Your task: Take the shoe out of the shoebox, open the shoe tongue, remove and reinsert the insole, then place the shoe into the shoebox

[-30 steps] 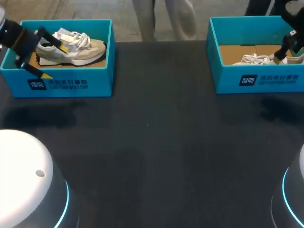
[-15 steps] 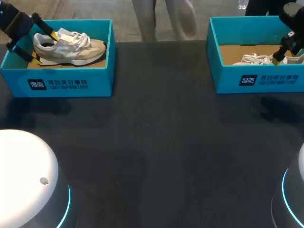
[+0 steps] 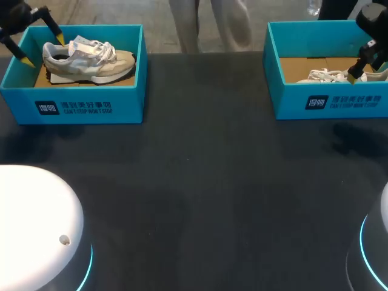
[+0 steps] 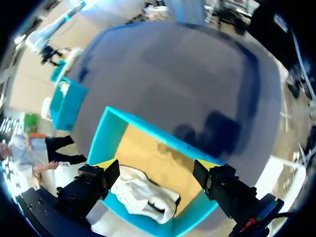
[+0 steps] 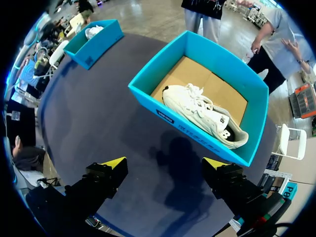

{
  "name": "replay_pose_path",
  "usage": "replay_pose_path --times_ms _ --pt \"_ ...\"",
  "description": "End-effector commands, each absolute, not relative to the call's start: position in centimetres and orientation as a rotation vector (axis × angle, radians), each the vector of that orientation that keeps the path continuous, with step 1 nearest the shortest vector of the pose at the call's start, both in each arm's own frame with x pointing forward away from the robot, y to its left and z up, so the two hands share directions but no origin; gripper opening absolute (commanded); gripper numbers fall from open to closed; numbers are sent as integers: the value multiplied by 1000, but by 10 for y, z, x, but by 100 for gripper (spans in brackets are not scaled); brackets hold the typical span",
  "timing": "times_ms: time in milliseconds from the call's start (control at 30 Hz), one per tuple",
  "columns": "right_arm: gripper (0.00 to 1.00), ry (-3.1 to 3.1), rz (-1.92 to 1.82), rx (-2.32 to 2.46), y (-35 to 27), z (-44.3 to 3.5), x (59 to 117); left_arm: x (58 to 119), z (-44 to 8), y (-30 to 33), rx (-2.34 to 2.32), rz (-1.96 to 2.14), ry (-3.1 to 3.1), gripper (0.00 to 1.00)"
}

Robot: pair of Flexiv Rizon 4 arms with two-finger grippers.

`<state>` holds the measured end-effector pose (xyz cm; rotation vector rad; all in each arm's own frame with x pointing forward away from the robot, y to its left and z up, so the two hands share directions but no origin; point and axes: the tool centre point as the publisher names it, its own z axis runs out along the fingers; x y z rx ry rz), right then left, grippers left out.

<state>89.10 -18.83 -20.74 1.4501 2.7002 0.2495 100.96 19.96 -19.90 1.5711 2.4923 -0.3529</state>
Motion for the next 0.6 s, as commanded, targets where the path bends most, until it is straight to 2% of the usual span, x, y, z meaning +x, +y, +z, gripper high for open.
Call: replay_pose_path --times_ms 33,600 --pt "100 2702 247 1451 -188 -207 892 1025 -197 206 1942 148 2443 100" --pt "100 2702 247 1451 -188 -207 892 1097 -241 266 2043 258 2286 100"
